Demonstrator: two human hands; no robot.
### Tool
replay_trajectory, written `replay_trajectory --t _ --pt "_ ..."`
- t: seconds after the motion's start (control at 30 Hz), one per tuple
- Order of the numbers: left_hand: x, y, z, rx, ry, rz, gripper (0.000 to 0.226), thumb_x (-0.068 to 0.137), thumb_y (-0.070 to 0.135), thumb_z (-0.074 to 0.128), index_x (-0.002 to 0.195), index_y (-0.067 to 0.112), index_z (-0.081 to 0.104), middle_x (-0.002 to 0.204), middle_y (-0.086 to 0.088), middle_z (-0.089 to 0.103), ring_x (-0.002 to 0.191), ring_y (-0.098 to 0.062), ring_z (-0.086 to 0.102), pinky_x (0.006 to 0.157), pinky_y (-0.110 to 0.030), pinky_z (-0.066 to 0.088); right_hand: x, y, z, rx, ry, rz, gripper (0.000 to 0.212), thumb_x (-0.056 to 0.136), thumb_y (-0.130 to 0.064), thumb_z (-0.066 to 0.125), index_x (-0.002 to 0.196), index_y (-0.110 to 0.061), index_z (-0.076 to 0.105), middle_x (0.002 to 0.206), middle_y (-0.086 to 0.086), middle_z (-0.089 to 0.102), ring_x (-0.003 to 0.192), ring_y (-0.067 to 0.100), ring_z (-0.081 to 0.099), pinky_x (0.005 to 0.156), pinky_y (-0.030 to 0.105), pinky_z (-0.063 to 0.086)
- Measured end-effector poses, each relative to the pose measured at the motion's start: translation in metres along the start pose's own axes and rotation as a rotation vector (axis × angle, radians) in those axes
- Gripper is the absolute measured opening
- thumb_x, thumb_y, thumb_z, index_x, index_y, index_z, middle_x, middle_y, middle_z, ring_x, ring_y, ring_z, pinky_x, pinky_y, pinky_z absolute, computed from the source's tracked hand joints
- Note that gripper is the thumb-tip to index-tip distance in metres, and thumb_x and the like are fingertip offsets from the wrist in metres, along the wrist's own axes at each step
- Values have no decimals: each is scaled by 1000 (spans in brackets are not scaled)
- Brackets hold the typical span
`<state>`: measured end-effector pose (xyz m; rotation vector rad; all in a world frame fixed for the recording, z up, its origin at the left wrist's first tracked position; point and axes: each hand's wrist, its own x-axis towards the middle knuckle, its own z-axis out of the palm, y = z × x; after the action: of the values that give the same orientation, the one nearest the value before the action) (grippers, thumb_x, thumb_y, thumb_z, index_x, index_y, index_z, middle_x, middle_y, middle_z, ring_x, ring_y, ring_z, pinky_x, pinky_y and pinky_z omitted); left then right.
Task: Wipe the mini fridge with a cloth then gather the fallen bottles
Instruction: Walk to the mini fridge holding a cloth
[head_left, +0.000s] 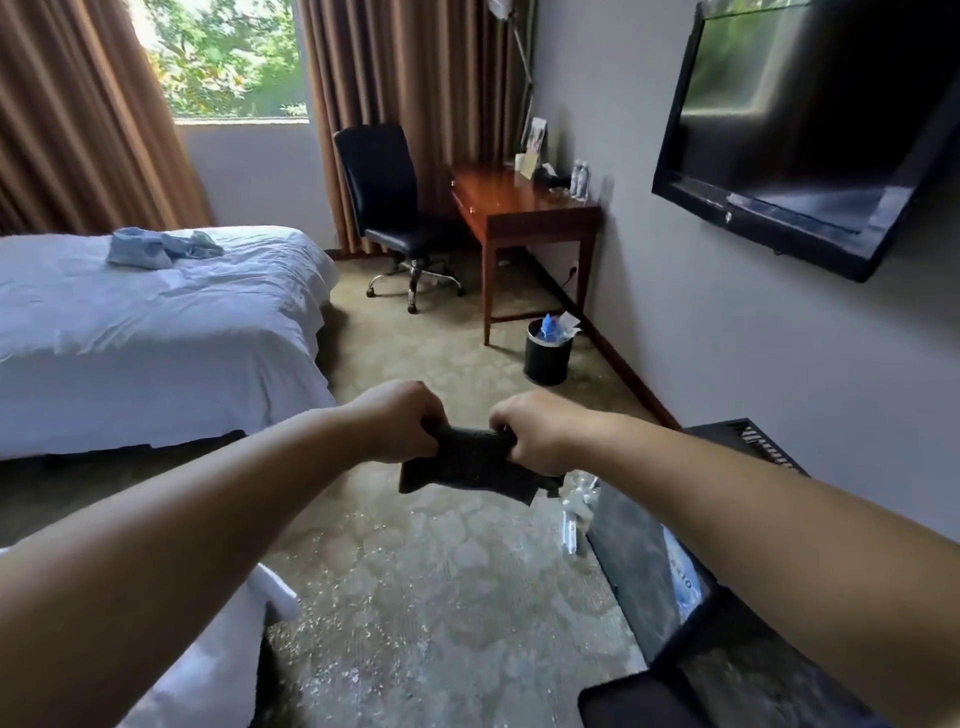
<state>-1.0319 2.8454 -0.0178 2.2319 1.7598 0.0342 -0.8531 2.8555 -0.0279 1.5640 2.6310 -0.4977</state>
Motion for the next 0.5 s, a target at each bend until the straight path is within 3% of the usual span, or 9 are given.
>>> replay_trajectory --t 0.23,0.37,0.5 --pt "98 21 18 39 -132 170 18 82 22 61 97 21 71 91 3 67 79 -12 59 67 -24 48 26 65 3 -24 -31 198 17 78 -1 50 80 -17 52 88 4 57 82 24 56 56 28 39" --pt "158 52 19 92 -163 256 20 82 23 62 101 21 70 95 3 67 82 -13 59 70 -24 51 38 113 -9 22 -26 293 18 79 1 49 91 -10 57 93 8 57 85 26 56 62 31 44" --pt "218 81 16 111 -162 299 21 83 25 62 102 23 71 96 3 67 83 -14 59 73 -27 53 51 167 -28 51 -7 368 22 79 2 47 98 -6 58 99 11 59 81 26 56 57 28 42"
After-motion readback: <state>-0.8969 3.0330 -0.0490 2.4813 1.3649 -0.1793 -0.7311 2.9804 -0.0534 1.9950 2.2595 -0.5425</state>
